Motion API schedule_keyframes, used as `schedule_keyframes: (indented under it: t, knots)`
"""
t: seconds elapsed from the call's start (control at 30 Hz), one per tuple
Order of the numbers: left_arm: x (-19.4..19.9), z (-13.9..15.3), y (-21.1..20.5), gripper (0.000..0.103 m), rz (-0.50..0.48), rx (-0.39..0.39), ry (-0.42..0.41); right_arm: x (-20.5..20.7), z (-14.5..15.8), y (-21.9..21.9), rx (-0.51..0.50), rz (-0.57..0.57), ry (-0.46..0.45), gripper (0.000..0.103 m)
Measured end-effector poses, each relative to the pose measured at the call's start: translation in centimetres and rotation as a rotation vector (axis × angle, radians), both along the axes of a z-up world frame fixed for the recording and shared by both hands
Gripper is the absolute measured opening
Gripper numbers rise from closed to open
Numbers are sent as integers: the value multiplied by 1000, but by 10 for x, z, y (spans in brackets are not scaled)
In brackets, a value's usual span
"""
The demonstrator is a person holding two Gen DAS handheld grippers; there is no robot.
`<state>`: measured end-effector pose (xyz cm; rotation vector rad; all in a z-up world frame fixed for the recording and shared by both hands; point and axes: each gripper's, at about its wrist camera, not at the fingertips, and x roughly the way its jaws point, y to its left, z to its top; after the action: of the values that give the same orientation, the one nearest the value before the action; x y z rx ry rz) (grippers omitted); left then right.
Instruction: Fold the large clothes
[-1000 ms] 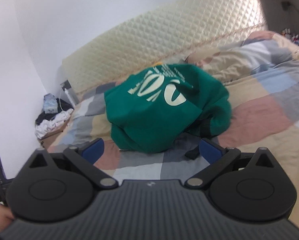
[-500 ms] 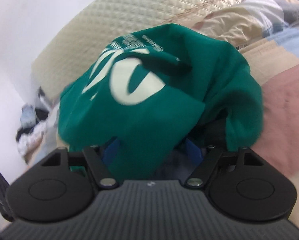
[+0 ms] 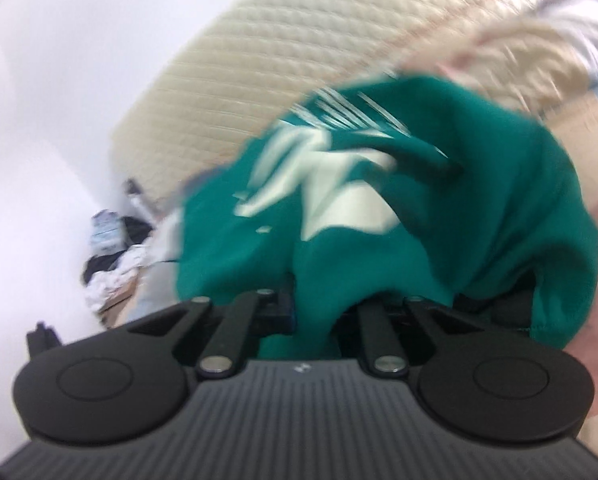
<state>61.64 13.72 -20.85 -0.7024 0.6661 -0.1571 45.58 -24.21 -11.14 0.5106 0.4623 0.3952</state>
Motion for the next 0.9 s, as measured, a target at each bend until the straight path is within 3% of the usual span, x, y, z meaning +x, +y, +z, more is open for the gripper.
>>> schedule_keyframes:
  t: [0.17,0.43,0.73,0.9]
  knots:
    - [-55,50,0,15,-25,-11,-90,-66,50,2,-19,8,-112,12]
    - [-179,112,-10,14,-62,8,-192,-179,87,-7,-12,-7,-181,10]
    - [-349,128,-17,14,-101,0,-235,-300,89,-43,-12,-22,-235,10]
    - [-410,109,-31,15,-167,29,-203,-323,77,-65,-19,-84,-179,10]
